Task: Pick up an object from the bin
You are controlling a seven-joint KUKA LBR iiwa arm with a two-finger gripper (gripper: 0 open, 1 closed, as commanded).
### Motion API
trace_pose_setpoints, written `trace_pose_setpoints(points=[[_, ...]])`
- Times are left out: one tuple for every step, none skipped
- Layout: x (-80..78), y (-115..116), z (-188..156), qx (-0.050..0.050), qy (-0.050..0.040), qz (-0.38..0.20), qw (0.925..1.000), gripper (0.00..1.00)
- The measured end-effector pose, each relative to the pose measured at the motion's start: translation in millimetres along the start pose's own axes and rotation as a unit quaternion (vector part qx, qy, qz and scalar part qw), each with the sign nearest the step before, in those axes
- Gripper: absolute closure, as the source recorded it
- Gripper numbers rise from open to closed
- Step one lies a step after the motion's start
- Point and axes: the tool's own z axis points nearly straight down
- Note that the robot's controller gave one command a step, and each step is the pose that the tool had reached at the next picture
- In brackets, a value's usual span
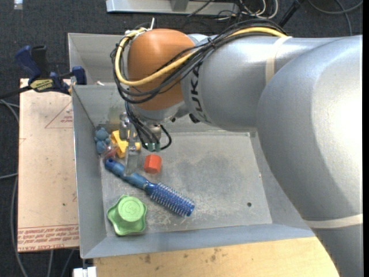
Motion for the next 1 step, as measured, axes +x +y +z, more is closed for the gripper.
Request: trace_pose_setpoints(points=[[-29.6, -33.5, 87.7, -0.003, -0.0059, 0.067, 0.9977, 0.00]])
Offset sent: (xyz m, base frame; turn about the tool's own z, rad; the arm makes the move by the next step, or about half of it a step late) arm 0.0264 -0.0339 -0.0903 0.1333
